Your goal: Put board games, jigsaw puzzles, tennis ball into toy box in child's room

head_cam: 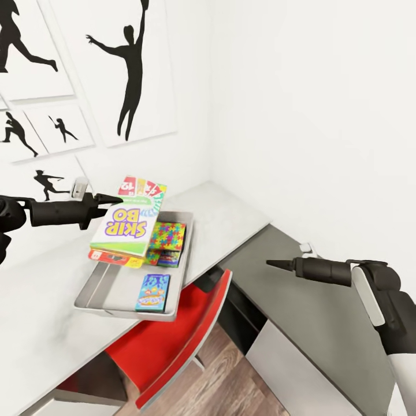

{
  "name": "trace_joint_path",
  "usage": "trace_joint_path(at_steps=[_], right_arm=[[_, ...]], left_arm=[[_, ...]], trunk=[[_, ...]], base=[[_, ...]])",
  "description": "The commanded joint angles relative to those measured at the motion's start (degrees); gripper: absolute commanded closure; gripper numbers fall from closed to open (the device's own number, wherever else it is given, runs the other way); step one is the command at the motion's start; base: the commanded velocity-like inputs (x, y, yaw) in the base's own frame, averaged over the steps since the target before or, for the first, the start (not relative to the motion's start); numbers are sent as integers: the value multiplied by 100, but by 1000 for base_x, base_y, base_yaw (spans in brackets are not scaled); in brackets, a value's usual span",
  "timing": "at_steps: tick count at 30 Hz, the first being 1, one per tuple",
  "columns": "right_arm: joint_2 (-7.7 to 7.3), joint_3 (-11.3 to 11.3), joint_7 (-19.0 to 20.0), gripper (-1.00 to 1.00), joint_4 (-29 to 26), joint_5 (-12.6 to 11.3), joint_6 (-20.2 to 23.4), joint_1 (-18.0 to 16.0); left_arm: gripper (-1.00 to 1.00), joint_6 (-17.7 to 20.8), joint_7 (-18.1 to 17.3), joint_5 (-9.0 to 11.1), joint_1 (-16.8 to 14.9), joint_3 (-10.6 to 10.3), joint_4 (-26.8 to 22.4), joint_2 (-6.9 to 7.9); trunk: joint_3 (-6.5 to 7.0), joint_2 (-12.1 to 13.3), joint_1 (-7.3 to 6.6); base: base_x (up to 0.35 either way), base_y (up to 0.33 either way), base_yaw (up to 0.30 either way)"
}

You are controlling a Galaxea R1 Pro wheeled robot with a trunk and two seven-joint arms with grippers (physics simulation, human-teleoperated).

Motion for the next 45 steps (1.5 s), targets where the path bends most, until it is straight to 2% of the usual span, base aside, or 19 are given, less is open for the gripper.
trace_joint_path(at_steps=[1, 10, 14, 17, 22, 23, 24, 32, 45], right_arm=[[2, -6, 12, -100, 0, 18, 19, -6], [9, -14, -48, -100, 14, 12, 19, -5], [10, -12, -54, -100, 16, 13, 19, -5], [10, -6, -60, -100, 18, 14, 19, -5], [13, -14, -67, -100, 42, 6, 19, -10], [13, -14, -67, -100, 42, 6, 19, -10], [12, -8, -71, -100, 46, 11, 19, -11], [11, -16, -147, -100, 55, 9, 19, -37], [11, -16, -196, -100, -21, -7, 19, -12]], left_arm=[[100, -9, 58, 74, 10, 1, 0, 22], [100, -23, 87, 62, 75, 28, 57, 54], [100, -29, 73, -51, 76, 25, 283, 13], [100, -34, 52, -261, 51, 32, 613, -123], [100, -86, 37, -687, -131, 37, 1146, -503], [100, -86, 37, -687, -131, 37, 1146, -503], [100, -120, 34, -860, -204, 40, 1282, -623], [100, -362, 25, -1182, -285, 86, 1495, -778], [100, -654, -204, -1265, -265, 231, 1704, -871]], trunk=[[-8, -7, 2], [-8, -7, 2], [-8, -7, 2], [-8, -7, 2], [-8, -7, 2], [-8, -7, 2], [-8, -7, 2], [-8, -7, 2], [-8, -7, 2]], base=[[11, 17, -99], [4, 7, -41], [1, 2, -10], [1, 1, -6], [0, 0, -2], [0, 0, -1], [0, 0, 0], [0, 0, 0], [0, 0, 0]])
